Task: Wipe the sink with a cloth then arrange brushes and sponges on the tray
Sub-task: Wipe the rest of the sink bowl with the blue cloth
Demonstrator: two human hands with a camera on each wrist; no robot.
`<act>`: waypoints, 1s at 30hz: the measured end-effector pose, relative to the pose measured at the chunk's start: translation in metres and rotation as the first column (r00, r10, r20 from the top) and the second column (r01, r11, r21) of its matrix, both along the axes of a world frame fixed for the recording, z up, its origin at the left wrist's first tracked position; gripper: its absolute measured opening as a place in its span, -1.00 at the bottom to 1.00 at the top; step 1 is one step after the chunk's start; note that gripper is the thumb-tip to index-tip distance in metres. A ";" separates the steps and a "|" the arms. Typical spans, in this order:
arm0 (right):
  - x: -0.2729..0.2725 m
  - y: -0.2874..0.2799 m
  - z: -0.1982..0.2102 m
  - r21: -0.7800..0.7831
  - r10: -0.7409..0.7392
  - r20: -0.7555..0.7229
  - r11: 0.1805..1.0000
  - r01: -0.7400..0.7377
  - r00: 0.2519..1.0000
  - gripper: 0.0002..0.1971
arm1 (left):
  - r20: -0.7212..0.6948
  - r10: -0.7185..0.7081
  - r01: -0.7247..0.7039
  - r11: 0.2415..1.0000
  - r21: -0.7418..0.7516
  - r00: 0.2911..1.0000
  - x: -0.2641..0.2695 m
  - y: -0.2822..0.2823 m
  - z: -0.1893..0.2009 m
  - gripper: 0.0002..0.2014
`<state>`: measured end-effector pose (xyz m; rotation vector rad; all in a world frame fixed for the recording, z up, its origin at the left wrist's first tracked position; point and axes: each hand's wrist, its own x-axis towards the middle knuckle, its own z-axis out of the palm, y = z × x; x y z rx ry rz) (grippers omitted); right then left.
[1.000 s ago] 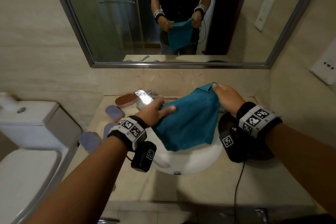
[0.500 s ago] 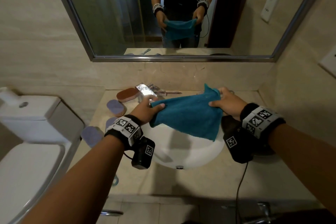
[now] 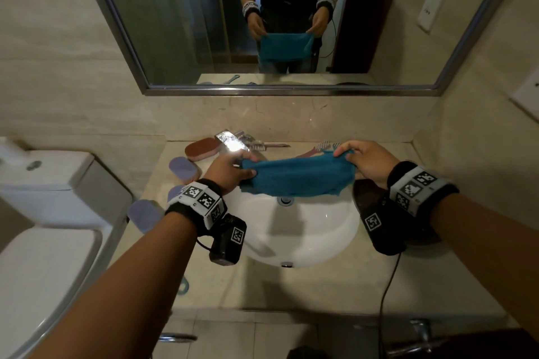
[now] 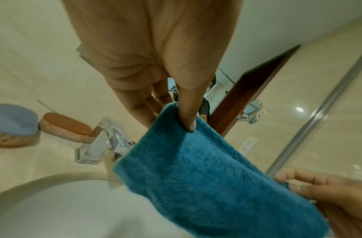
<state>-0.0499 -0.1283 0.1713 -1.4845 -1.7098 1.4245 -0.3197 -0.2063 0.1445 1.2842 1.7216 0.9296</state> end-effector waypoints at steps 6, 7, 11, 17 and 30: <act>-0.001 0.004 0.000 0.002 0.077 -0.021 0.997 -0.077 0.997 -0.85 | -0.031 -0.011 0.012 1.000 0.023 0.999 0.002 0.002 0.007 -0.84; -0.001 0.005 0.001 -0.029 0.123 -0.019 0.992 -0.123 0.992 -0.85 | -0.040 0.004 -0.003 1.000 0.013 0.999 0.001 0.002 0.007 -0.84; 0.005 0.009 0.002 0.102 0.148 0.301 0.977 -0.187 0.942 -0.60 | -0.130 0.021 -0.032 0.995 -0.090 0.991 -0.008 0.005 0.003 -0.78; 0.006 0.006 0.002 0.225 0.081 0.468 0.952 -0.207 0.880 -0.87 | -0.321 -0.011 0.003 1.000 -0.026 0.947 -0.005 0.004 0.005 -0.76; -0.017 -0.008 -0.023 0.204 -0.035 0.336 0.978 -0.036 0.941 -0.82 | 0.037 0.046 -0.042 0.992 -0.119 0.998 0.038 -0.004 -0.005 -0.83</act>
